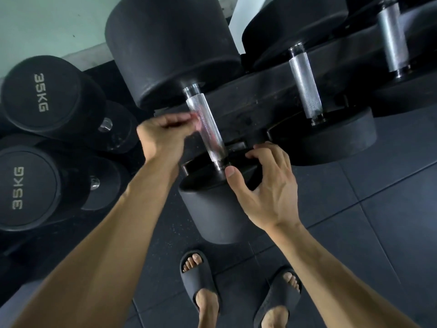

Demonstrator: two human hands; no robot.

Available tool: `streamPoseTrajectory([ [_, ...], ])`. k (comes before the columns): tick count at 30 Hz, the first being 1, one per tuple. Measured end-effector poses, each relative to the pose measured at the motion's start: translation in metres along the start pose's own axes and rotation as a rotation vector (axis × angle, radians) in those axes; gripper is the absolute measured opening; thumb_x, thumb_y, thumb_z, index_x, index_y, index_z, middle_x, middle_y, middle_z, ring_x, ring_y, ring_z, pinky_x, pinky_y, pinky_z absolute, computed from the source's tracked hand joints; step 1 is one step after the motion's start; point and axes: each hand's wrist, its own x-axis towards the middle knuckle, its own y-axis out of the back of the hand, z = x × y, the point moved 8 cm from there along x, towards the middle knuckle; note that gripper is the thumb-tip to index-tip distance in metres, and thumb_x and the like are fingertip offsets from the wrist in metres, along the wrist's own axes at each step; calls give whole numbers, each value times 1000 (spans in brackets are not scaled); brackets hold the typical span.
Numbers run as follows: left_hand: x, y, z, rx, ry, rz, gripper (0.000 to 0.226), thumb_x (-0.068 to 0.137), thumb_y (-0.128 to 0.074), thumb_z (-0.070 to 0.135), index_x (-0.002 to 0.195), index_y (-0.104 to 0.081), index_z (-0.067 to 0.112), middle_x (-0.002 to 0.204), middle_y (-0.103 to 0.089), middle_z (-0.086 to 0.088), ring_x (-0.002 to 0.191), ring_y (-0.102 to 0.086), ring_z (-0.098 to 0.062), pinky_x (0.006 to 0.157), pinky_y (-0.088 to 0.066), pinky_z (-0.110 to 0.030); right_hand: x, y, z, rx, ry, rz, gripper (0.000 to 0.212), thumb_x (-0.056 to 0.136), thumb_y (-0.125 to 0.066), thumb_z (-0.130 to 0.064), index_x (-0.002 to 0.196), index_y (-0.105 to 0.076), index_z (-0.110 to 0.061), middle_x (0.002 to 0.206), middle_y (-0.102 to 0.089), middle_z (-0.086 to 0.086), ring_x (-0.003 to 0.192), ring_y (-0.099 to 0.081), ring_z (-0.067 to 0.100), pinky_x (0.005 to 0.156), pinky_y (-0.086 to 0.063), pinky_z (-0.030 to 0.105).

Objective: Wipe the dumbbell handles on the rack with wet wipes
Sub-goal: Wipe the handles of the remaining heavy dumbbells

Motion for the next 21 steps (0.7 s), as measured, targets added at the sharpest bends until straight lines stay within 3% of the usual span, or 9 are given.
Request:
streamPoseTrajectory([
  [2, 7, -1, 8, -38, -48, 33, 20, 69, -85, -1, 78, -74, 13, 79, -77, -1, 81, -76, -15, 77, -59, -24, 1, -1, 1, -2, -4, -9, 57, 80, -53, -62, 103, -64, -11, 117, -60, -1, 119, -51, 20, 92, -50, 41],
  [7, -17, -3, -3, -28, 26, 30, 20, 71, -84, -3, 87, -73, 5, 78, -77, -1, 79, -75, -11, 76, -59, -21, 1, 0, -1, -3, 1, -7, 56, 80, -53, -62, 103, -64, -12, 115, -60, -2, 117, -51, 20, 90, -51, 41],
  [12, 6, -5, 13, -308, 12, 289, 17, 68, -85, -4, 79, -75, 3, 76, -76, -11, 74, -76, -19, 74, -59, -22, 0, -1, 1, -6, 8, -8, 58, 81, -54, -61, 105, -65, -10, 118, -61, 1, 121, -51, 23, 92, -51, 44],
  [18, -19, -8, 4, -196, 25, 176, 18, 71, -84, -4, 85, -74, 2, 78, -77, -5, 76, -75, -14, 72, -59, -21, 1, 0, 0, -1, 12, -3, 57, 81, -54, -61, 103, -64, -9, 115, -61, 1, 119, -50, 22, 93, -50, 42],
  [21, -5, -12, 19, -315, 13, 312, 18, 69, -85, -7, 76, -72, 2, 69, -75, -7, 68, -75, -17, 67, -58, -21, 0, -1, 1, 9, 25, -4, 58, 80, -56, -60, 104, -65, -8, 117, -61, 3, 120, -51, 24, 94, -50, 46],
])
